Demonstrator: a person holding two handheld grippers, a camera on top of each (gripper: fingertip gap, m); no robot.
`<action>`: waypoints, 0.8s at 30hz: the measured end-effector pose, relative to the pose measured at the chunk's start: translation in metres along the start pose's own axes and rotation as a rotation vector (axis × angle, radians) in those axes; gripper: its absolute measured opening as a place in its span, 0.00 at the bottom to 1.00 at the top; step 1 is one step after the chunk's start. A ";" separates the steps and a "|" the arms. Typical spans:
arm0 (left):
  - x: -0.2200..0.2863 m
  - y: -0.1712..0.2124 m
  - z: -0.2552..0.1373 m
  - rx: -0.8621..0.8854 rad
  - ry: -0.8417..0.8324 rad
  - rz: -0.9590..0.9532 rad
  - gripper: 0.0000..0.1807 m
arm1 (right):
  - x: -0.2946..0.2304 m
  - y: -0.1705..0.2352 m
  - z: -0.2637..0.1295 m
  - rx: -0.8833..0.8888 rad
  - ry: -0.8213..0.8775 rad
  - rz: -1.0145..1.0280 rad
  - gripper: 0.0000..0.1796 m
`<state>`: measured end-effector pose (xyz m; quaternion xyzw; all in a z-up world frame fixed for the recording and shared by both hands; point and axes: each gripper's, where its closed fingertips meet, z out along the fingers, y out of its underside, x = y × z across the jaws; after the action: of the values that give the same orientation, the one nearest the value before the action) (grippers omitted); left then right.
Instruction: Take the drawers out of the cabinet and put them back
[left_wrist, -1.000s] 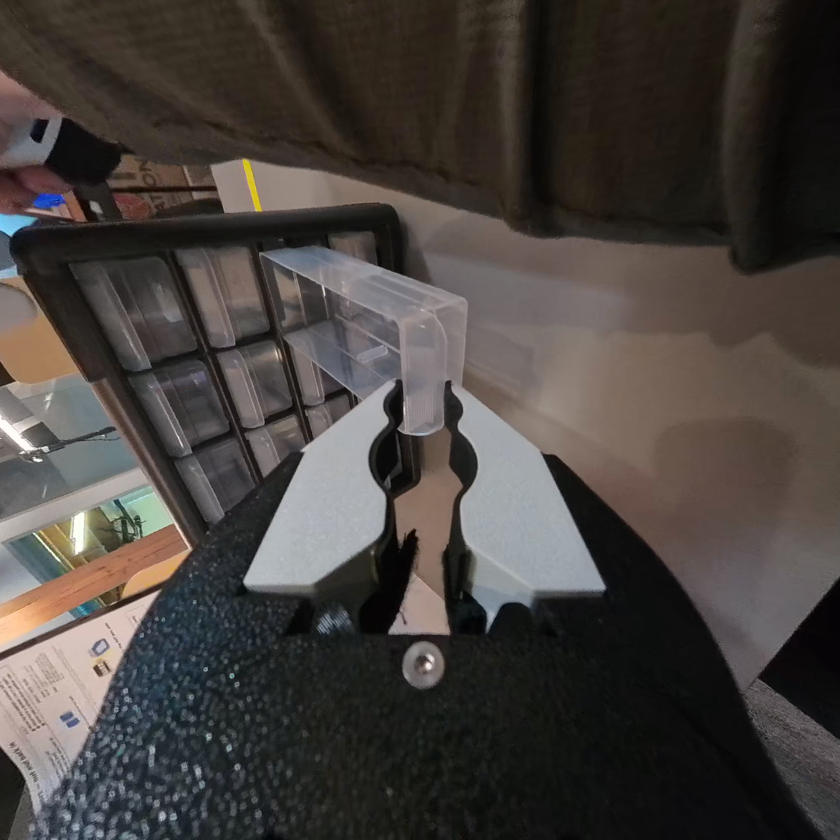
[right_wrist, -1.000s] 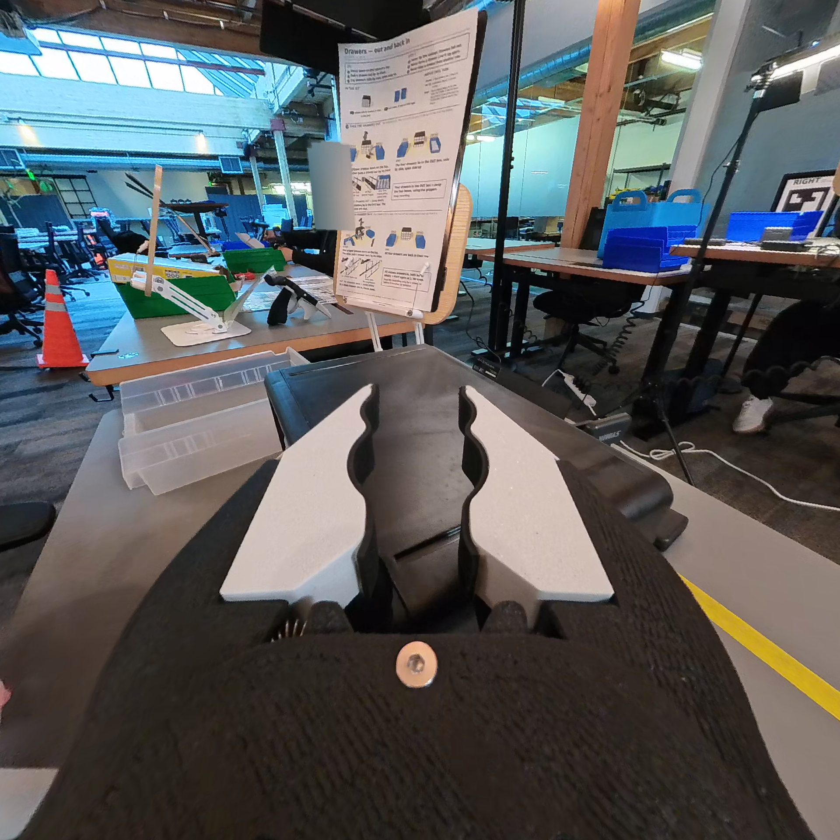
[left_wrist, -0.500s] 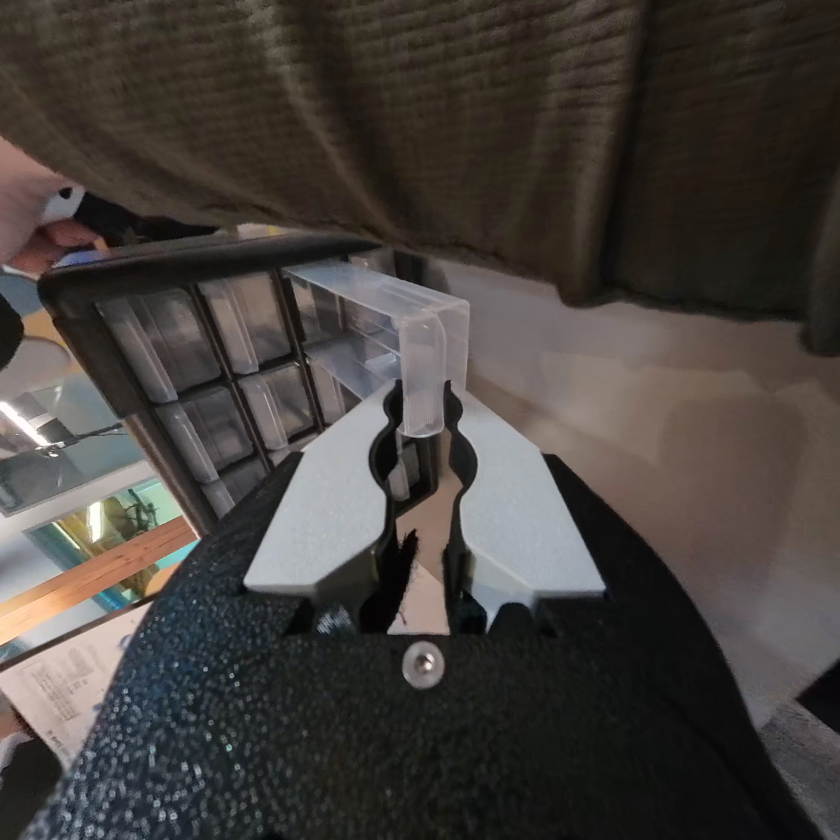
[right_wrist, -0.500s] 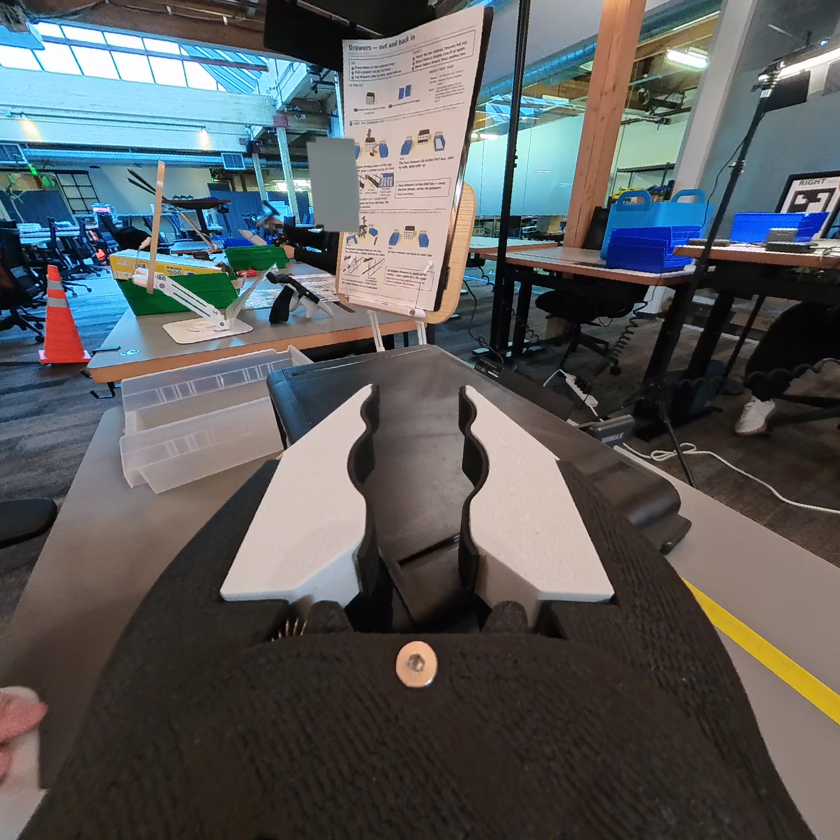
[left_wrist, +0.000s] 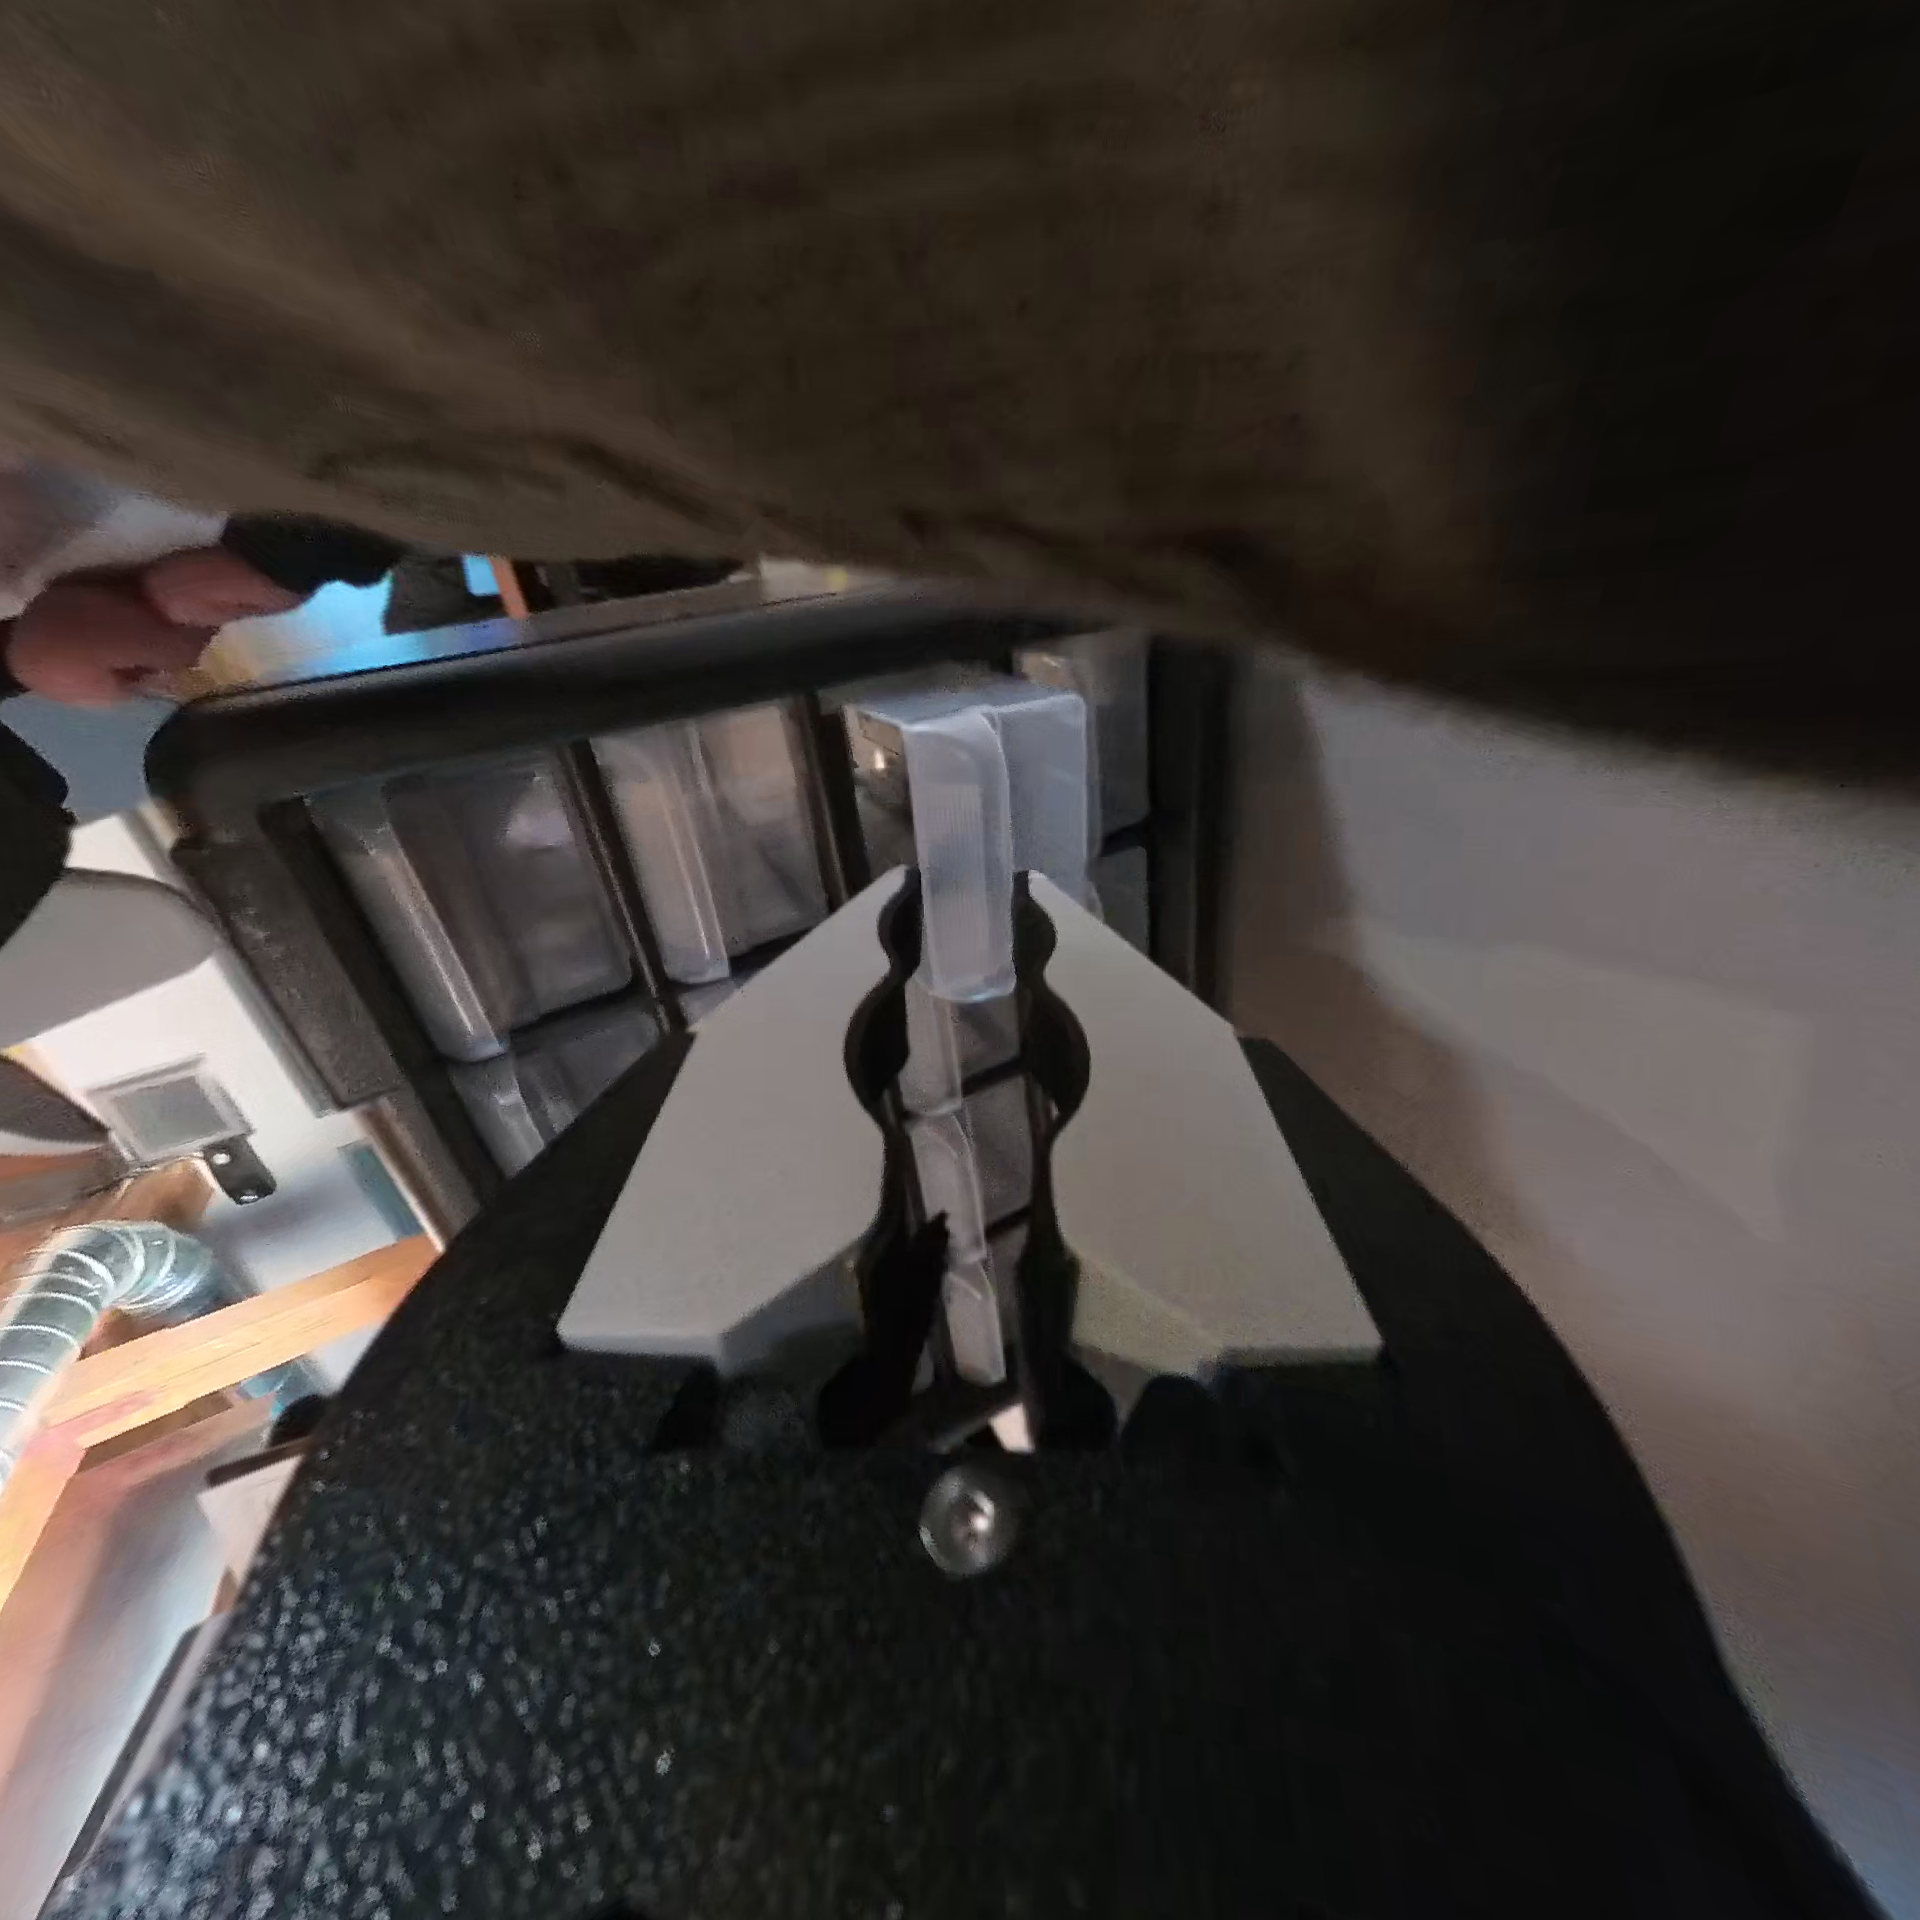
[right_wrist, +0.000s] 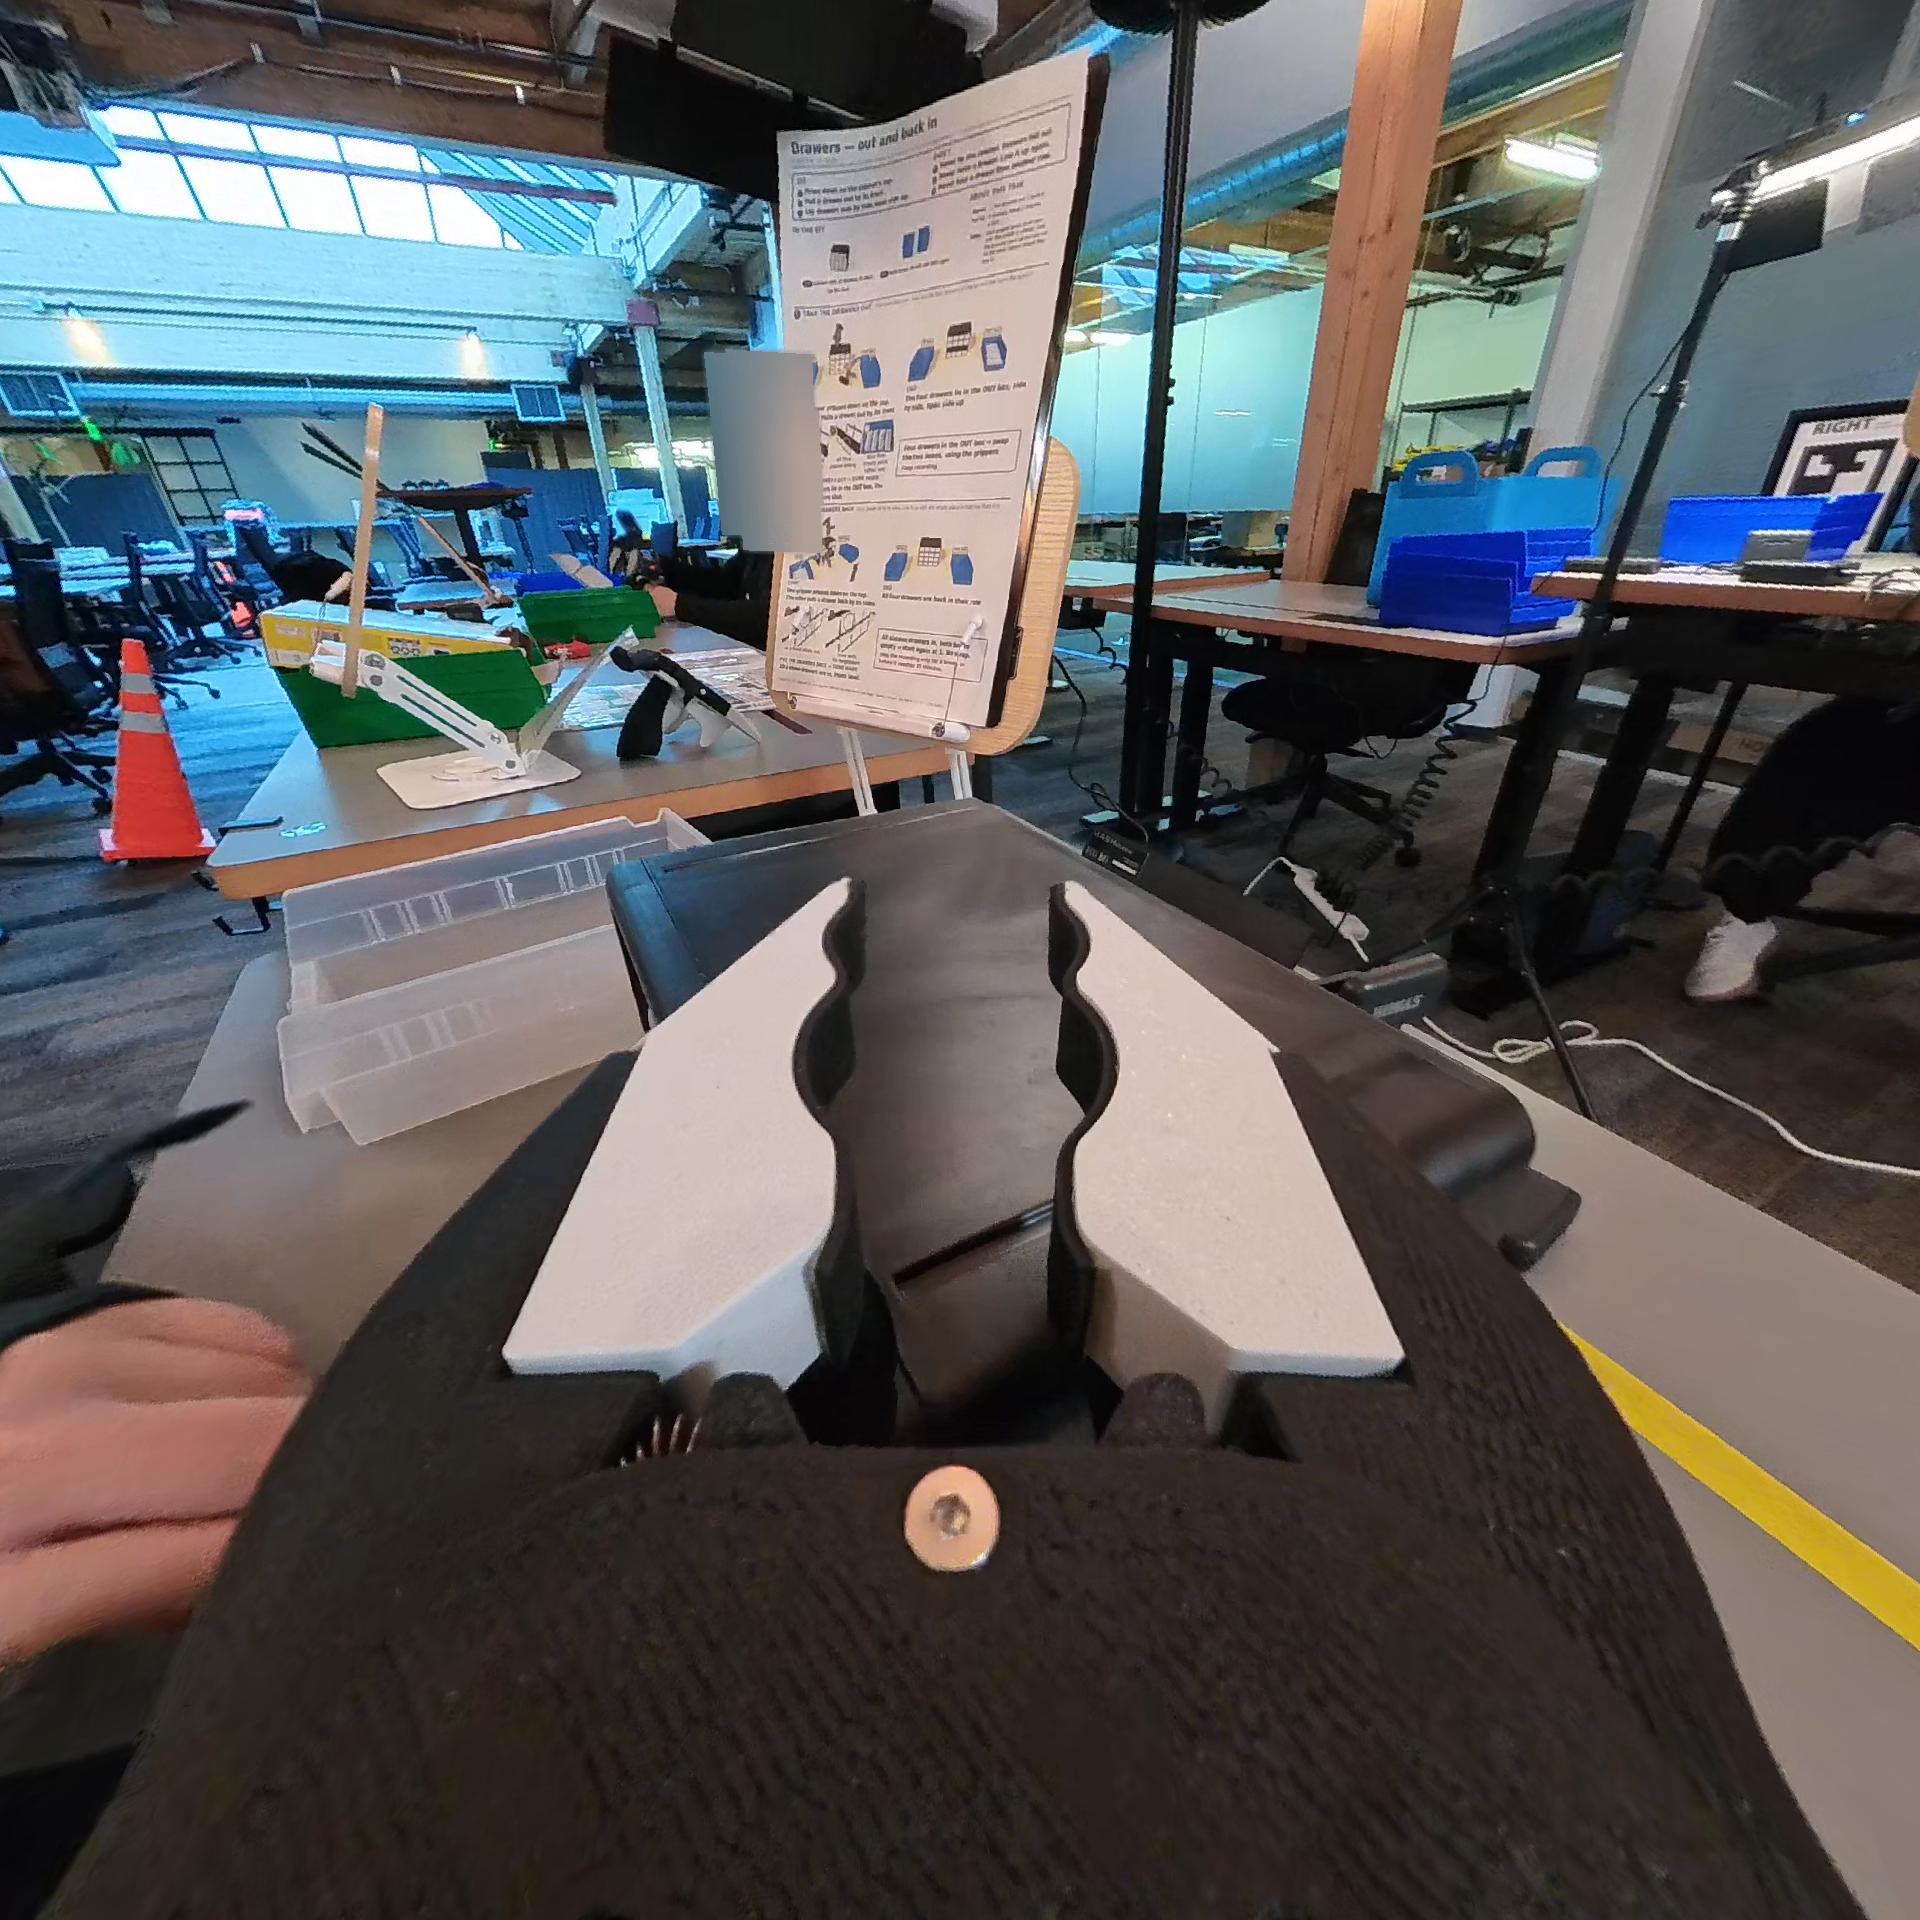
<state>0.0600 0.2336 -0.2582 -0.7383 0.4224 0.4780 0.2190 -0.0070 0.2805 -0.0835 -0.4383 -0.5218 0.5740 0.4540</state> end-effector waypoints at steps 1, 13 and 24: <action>-0.002 0.000 0.005 0.008 -0.019 0.007 0.08 | 0.001 0.000 -0.001 0.004 -0.001 0.005 0.19; -0.024 -0.012 0.027 0.191 -0.181 -0.066 0.25 | 0.005 -0.001 -0.003 0.024 0.000 0.014 0.19; -0.044 0.009 -0.023 0.438 -0.363 -0.245 0.27 | 0.004 -0.002 -0.001 0.017 0.032 -0.050 0.19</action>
<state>0.0563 0.2297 -0.2082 -0.6215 0.3773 0.4697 0.5007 -0.0070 0.2847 -0.0814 -0.4303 -0.5205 0.5599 0.4801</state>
